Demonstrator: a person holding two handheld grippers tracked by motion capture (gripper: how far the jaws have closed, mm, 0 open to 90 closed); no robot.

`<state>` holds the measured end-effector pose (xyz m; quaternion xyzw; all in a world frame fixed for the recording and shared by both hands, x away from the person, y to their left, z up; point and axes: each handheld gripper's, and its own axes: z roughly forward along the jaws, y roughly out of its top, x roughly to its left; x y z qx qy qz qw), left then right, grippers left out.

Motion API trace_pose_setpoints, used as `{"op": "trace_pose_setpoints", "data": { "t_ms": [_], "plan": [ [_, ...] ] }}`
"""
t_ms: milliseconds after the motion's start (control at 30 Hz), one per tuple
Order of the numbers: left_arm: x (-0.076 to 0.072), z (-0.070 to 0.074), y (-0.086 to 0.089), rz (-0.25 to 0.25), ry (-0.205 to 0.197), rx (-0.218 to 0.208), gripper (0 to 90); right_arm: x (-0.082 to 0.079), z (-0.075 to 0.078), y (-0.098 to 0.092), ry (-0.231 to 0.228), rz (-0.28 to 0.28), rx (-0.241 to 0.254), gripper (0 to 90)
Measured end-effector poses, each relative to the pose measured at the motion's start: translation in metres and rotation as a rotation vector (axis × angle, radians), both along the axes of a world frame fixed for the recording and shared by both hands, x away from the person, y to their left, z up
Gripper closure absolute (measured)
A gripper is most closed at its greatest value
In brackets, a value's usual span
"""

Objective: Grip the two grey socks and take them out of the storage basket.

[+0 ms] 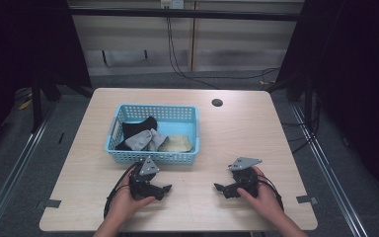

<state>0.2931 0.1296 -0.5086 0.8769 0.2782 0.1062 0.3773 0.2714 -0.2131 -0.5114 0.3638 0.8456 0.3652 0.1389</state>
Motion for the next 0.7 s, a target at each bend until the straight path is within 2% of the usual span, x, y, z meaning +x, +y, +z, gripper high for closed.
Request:
{"op": "trace_pose_setpoints", "data": {
  "t_ms": [167,200,233,333,367,433,467,500,600,700],
  "plan": [
    [0.0,0.001,0.0,0.008,0.005,0.005,13.1,0.0,0.0,0.0,0.0,0.0,0.0,10.4],
    [0.0,0.006,-0.002,0.019,0.037,0.044,14.8,0.0,0.0,0.0,0.0,0.0,0.0,10.4],
    [0.0,0.006,-0.002,0.019,0.037,0.044,15.9,0.0,0.0,0.0,0.0,0.0,0.0,10.4],
    [0.001,0.014,-0.003,0.032,0.101,0.099,17.5,0.0,0.0,0.0,0.0,0.001,0.002,10.4],
    [0.001,0.018,-0.003,0.033,0.138,0.126,19.4,0.0,0.0,0.0,0.0,0.001,0.002,10.4],
    [0.002,0.024,0.0,0.032,0.186,0.179,22.2,0.0,0.0,0.0,0.0,0.001,0.001,10.4],
    [0.002,0.029,0.003,0.04,0.215,0.191,22.8,0.0,0.0,0.0,0.0,0.001,0.002,10.4],
    [0.002,0.029,0.003,0.04,0.215,0.191,22.9,0.0,0.0,0.0,0.0,0.001,0.002,10.4],
    [0.005,0.04,0.008,0.07,0.264,0.21,23.2,0.0,0.0,0.0,0.0,0.001,0.002,10.4],
    [0.007,0.044,0.01,0.067,0.258,0.225,23.2,0.0,0.0,0.0,0.0,0.001,0.002,10.4]
  ]
}}
